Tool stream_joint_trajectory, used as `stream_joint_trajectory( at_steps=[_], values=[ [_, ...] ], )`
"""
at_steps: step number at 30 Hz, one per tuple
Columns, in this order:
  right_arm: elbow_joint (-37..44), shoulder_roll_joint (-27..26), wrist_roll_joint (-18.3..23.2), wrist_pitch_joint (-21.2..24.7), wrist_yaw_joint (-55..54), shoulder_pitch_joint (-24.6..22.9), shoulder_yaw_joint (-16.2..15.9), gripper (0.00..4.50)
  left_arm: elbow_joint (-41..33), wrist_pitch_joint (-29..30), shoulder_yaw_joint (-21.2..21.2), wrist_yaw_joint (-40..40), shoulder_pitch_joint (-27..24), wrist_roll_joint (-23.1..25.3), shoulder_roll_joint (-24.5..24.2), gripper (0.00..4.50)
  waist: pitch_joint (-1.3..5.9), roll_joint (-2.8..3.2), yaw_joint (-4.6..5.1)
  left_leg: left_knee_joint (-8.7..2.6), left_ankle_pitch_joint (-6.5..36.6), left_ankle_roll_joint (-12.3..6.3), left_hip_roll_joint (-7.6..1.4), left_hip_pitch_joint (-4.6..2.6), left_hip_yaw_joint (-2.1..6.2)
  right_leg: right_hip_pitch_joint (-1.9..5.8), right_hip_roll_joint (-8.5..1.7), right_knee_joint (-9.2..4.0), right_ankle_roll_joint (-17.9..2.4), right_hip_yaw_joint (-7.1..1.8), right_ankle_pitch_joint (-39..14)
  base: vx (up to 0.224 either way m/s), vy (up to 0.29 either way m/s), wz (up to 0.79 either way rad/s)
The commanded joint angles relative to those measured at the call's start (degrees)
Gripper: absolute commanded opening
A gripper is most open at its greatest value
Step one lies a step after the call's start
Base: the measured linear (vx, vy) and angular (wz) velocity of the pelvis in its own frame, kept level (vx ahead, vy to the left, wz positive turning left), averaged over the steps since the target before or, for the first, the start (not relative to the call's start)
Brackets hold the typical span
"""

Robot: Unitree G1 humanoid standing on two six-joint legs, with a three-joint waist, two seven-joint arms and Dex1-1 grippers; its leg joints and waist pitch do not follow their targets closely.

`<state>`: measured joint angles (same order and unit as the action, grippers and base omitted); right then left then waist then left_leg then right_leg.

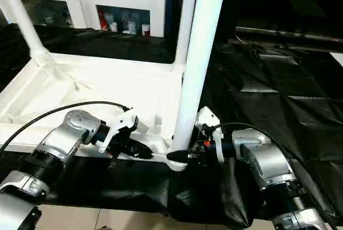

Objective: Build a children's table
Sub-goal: Rotate leg to tighten

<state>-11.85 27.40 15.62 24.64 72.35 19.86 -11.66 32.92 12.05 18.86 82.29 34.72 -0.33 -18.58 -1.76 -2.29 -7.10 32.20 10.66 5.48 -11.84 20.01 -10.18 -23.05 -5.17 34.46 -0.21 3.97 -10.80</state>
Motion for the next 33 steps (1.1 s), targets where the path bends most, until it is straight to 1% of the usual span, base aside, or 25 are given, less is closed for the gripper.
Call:
stream_joint_trajectory(
  at_steps=[1, 5, 6, 7, 9, 10, 11, 12, 13, 14, 15, 16, 17, 18, 19, 20, 21, 23, 26, 28, 29, 30, 31, 32, 33],
  values=[
    [1.35, -0.74, 0.21, 1.30, 2.73, -1.31, -4.50, 2.40, -1.12, -0.65, -0.50, -2.35, 0.59, -1.64, 1.72, 0.00, 2.55, -0.26, -0.12, -3.45, 9.87, -2.76, -1.60, -0.02, 0.01, 3.05, -3.14, -3.77, -11.99, -2.46, -9.17, 0.000, 0.000, 0.00],
    [1.17, -0.78, 0.19, 1.22, 2.52, -1.31, -4.50, 2.29, -0.59, -1.31, -0.85, -3.97, 0.82, -1.19, 2.01, 0.00, 2.55, -0.28, -0.16, -3.39, 9.78, -2.87, -1.54, 0.01, -0.01, 3.07, -3.08, -3.76, -11.93, -2.43, -9.08, 0.000, 0.000, 0.00],
    [0.39, -1.40, -0.17, 1.06, 1.06, -1.21, -3.99, 2.27, 0.46, -1.99, -1.39, -6.34, 1.23, -0.52, 2.48, 0.00, 2.55, -0.15, -0.18, -3.40, 10.04, -2.79, -1.56, 0.00, 0.02, 3.00, -3.11, -3.76, -11.85, -2.44, -9.43, 0.000, 0.000, 0.00],
    [-1.48, -2.91, -1.20, 0.39, -2.61, -0.74, -2.93, 2.26, 2.39, -2.67, -2.45, -10.68, 2.09, 0.37, 3.41, 0.00, 2.50, -0.29, -0.11, -3.40, 10.18, -2.71, -1.55, 0.01, 0.00, 2.92, -3.09, -3.87, -11.71, -2.47, -9.69, 0.000, 0.000, 0.00],
    [-5.63, -5.92, -3.45, -0.52, -10.55, 0.55, -0.95, 2.17, 5.37, -3.20, -4.13, -17.96, 3.50, 1.65, 4.94, 0.00, 2.31, -0.48, 0.04, -3.51, 12.21, -1.57, -1.29, 0.00, 0.05, 2.77, -3.22, -4.37, -10.44, -2.43, -14.66, 0.000, 0.000, 0.00],
    [-7.24, -6.96, -4.33, -1.06, -13.53, 1.09, -0.31, 2.17, 6.23, -3.19, -4.62, -20.24, 3.94, 1.98, 5.42, 0.00, 2.24, -0.42, 0.13, -3.57, 12.62, -1.15, -1.22, 0.04, 0.13, 2.72, -3.27, -4.55, -9.81, -2.41, -16.56, 0.000, 0.000, 0.00],
    [-9.70, -8.59, -5.51, -1.72, -18.11, 1.93, 0.77, 2.13, 7.47, -3.05, -5.31, -23.60, 4.59, 2.41, 6.13, 0.00, 2.19, -0.46, 0.37, -3.63, 14.02, -0.19, -1.19, -0.15, 0.24, 2.46, -3.31, -4.80, -8.66, -2.37, -20.18, 0.000, 0.000, 0.00],
    [-9.70, -8.59, -5.51, -1.72, -18.11, 1.93, 0.77, 2.10, 7.47, -3.05, -5.31, -23.60, 4.59, 2.41, 6.13, 0.00, 2.23, -0.49, 0.45, -3.62, 14.37, 0.18, -1.14, -0.14, 0.33, 2.46, -3.34, -4.82, -8.17, -2.33, -21.35, 0.000, 0.000, 0.00],
    [-11.94, -10.35, -6.27, -2.26, -22.81, 2.71, 2.04, 2.10, 8.48, -2.73, -5.93, -26.63, 5.15, 2.72, 6.85, 0.00, 2.28, -0.51, 0.56, -3.72, 14.60, 0.27, -1.19, -0.14, 0.43, 2.52, -3.41, -5.03, -7.26, -2.35, -22.63, 0.000, 0.000, 0.00],
    [-12.96, -11.31, -6.48, -2.28, -25.27, 3.06, 2.72, 2.06, 8.98, -2.49, -6.24, -28.27, 5.45, 2.86, 7.29, 0.00, 2.23, -0.43, 0.84, -3.80, 14.79, 0.25, -1.17, -0.05, 0.49, 2.43, -3.27, -5.06, -6.98, -2.38, -22.49, 0.000, 0.000, 0.00],
    [-16.05, -14.26, -7.10, -2.38, -32.78, 4.10, 4.78, 2.02, 10.39, -1.68, -7.08, -33.17, 6.34, 3.29, 8.70, 0.00, 2.36, -0.72, 1.00, -3.73, 14.21, 0.28, -1.14, 0.00, 0.45, 2.36, -3.22, -4.84, -6.98, -2.43, -21.51, 0.000, 0.000, 0.00],
    [-16.65, -14.85, -7.21, -2.40, -34.28, 4.30, 5.18, 1.99, 10.65, -1.51, -7.22, -34.11, 6.51, 3.38, 8.99, 0.00, 2.34, -0.58, 1.17, -3.78, 14.18, 0.59, -1.15, -0.01, 0.47, 2.25, -3.23, -4.82, -7.18, -2.46, -21.01, 0.000, 0.000, 0.00],
    [-19.23, -17.34, -7.63, -2.52, -40.57, 5.19, 6.79, 1.97, 11.48, -1.14, -7.56, -37.71, 7.07, 3.80, 10.42, 0.00, 2.38, -1.03, 1.44, -3.80, 14.43, 0.65, -1.01, 0.16, 0.58, 2.51, -3.11, -4.88, -6.81, -2.23, -21.52, 0.000, 0.000, 0.00],
    [-20.76, -18.82, -7.87, -2.61, -44.28, 5.71, 7.73, 1.97, 11.97, -1.02, -7.71, -39.78, 7.40, 4.08, 11.32, 0.00, 2.37, -0.93, 1.47, -3.77, 14.23, 0.62, -1.03, 0.07, 0.49, 2.37, -3.16, -4.90, -6.82, -2.34, -21.39, 0.000, 0.000, 0.00],
    [-20.76, -18.82, -7.87, -2.61, -44.28, 5.71, 7.73, 1.96, 11.97, -1.02, -7.71, -39.78, 7.40, 4.08, 11.32, 0.00, 2.32, -0.77, 1.70, -3.84, 14.55, 0.86, -1.05, 0.00, 0.56, 2.20, -3.16, -4.93, -6.97, -2.37, -21.42, 0.000, 0.000, 0.00],
    [-22.89, -21.31, -8.78, -3.45, -49.13, 6.61, 8.55, 1.96, 12.48, -1.04, -7.60, -42.43, 7.70, 4.59, 13.18, 0.00, 2.46, -0.79, 1.68, -3.80, 13.96, 0.54, -1.10, 0.00, 0.50, 2.37, -3.15, -4.89, -7.15, -2.41, -20.09, 0.000, 0.000, 0.00],
    [-23.44, -22.10, -9.09, -3.72, -50.36, 6.86, 8.65, 1.95, 12.60, -1.11, -7.52, -43.14, 7.77, 4.77, 13.78, 0.00, 2.42, -0.53, 1.71, -3.78, 13.86, 0.56, -1.06, 0.14, 0.51, 2.28, -3.15, -4.81, -7.27, -2.46, -19.28, 0.000, 0.000, 0.00],
    [-24.35, -24.52, -10.01, -5.46, -51.86, 7.41, 8.19, 1.95, 12.58, -1.92, -6.66, -43.62, 7.68, 5.24, 15.76, 0.00, 2.50, -0.55, 1.82, -3.81, 13.45, 0.47, -1.05, 0.17, 0.47, 2.42, -2.94, -4.63, -7.56, -2.43, -16.57, 0.000, 0.000, 0.00],
    [-24.38, -25.56, -10.06, -6.93, -51.05, 7.54, 7.69, 1.95, 12.49, -2.26, -6.02, -43.02, 7.55, 5.23, 16.60, 0.00, 2.42, -0.55, 1.80, -3.86, 14.29, -0.35, -1.00, 0.16, 0.42, 2.52, -2.91, -4.76, -7.51, -2.47, -16.54, 0.000, 0.000, 0.00],
    [-23.85, -26.00, -9.37, -8.22, -49.12, 7.55, 7.50, 1.95, 12.70, -2.35, -5.59, -42.46, 7.59, 5.12, 16.79, 0.00, 2.38, -0.24, 1.81, -3.91, 15.25, -0.36, -1.00, 0.10, 0.42, 2.43, -2.95, -4.90, -7.55, -2.49, -17.18, 0.000, 0.000, 0.00],
    [-23.85, -26.00, -9.37, -8.22, -49.12, 7.55, 7.50, 1.95, 12.70, -2.35, -5.59, -42.46, 7.59, 5.12, 16.79, 0.00, 2.35, -0.34, 1.84, -3.95, 15.77, -0.36, -1.04, 0.07, 0.43, 2.39, -2.93, -4.99, -7.43, -2.48, -17.69, 0.000, 0.000, 0.00],
    [-23.21, -25.80, -8.65, -8.76, -46.97, 7.51, 7.43, 2.29, 13.06, -2.44, -5.50, -42.06, 7.75, 5.12, 16.51, 0.00, 2.36, -0.25, 1.82, -4.00, 16.16, -0.38, -1.04, 0.07, 0.46, 2.41, -2.93, -5.00, -7.37, -2.48, -18.03, 0.000, 0.000, 0.00],
    [-23.21, -25.80, -8.65, -8.76, -46.97, 7.51, 7.43, 2.29, 13.06, -2.44, -5.50, -42.06, 7.75, 5.12, 16.51, 0.00, 2.36, -0.28, 1.84, -3.99, 16.26, -0.41, -1.06, 0.08, 0.45, 2.40, -2.96, -5.03, -7.37, -2.51, -18.06, 0.000, 0.000, 0.00],
    [-21.99, -24.67, -7.17, -8.48, -42.36, 7.40, 6.95, 2.66, 13.31, -2.61, -5.27, -40.57, 7.85, 4.94, 15.76, 0.00, 2.39, -0.23, 1.82, -4.00, 16.08, -0.54, -1.07, 0.11, 0.48, 2.45, -2.95, -4.97, -7.49, -2.50, -17.61, 0.000, 0.000, 0.00],
    [-21.76, -24.44, -6.97, -8.37, -41.61, 7.36, 6.83, 2.66, 13.30, -2.62, -5.22, -40.27, 7.84, 4.91, 15.64, 0.00, 2.38, -0.33, 1.78, -3.98, 16.22, -0.96, -1.07, 0.15, 0.47, 2.57, -2.89, -4.99, -7.55, -2.45, -17.32, 0.000, 0.000, 0.00]
  ],
)
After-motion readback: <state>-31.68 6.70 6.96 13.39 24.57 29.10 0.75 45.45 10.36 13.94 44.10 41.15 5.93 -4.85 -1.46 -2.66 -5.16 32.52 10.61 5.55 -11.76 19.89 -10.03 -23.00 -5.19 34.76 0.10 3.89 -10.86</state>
